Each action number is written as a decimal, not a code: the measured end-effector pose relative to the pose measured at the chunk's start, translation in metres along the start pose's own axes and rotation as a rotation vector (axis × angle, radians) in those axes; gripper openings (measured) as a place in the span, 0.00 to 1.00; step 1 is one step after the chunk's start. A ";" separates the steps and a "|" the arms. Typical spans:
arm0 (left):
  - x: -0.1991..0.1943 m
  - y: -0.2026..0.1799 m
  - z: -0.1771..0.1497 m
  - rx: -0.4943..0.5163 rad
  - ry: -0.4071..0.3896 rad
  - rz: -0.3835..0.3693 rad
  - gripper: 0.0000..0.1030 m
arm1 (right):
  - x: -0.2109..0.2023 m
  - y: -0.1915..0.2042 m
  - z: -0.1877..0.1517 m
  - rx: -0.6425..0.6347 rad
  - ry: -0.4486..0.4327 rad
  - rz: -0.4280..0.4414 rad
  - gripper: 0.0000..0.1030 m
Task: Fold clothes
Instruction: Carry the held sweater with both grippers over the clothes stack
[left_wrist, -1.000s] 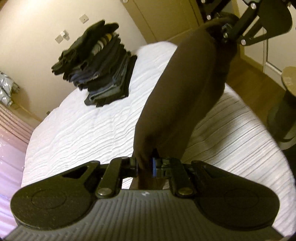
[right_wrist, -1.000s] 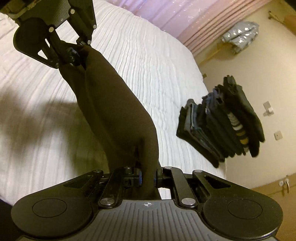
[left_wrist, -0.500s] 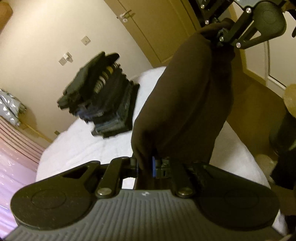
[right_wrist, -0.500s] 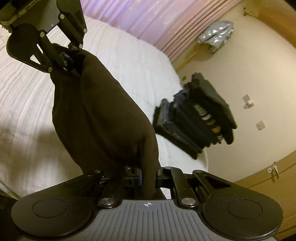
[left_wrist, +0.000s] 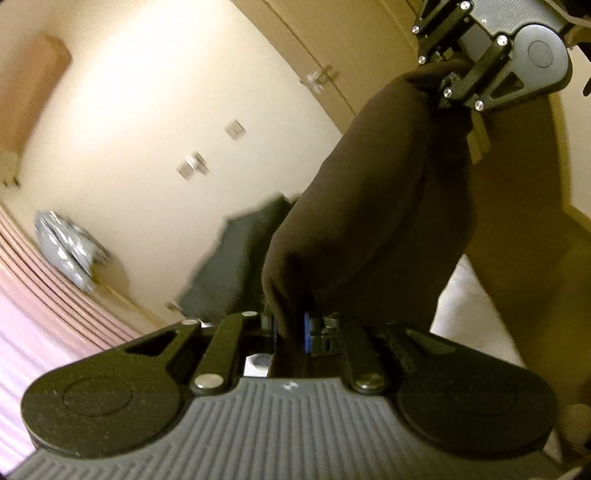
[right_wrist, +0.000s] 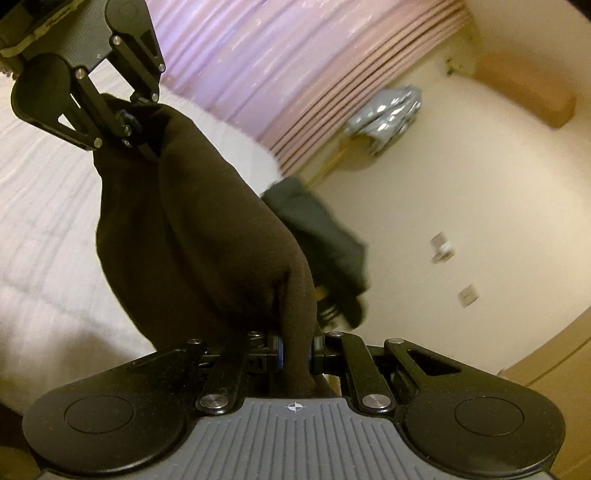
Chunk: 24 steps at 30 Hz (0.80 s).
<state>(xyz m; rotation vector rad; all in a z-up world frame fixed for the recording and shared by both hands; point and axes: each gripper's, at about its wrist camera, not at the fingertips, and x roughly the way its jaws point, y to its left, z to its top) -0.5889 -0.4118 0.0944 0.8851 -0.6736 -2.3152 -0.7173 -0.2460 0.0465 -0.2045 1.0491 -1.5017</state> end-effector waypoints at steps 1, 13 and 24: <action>0.006 0.010 0.008 0.008 -0.015 0.018 0.11 | 0.005 -0.012 0.004 -0.006 -0.015 -0.013 0.09; 0.094 0.142 0.079 0.094 -0.170 0.200 0.11 | 0.111 -0.154 0.070 -0.064 -0.162 -0.140 0.09; 0.244 0.249 0.127 0.038 -0.037 0.414 0.11 | 0.283 -0.302 0.130 -0.145 -0.337 -0.124 0.09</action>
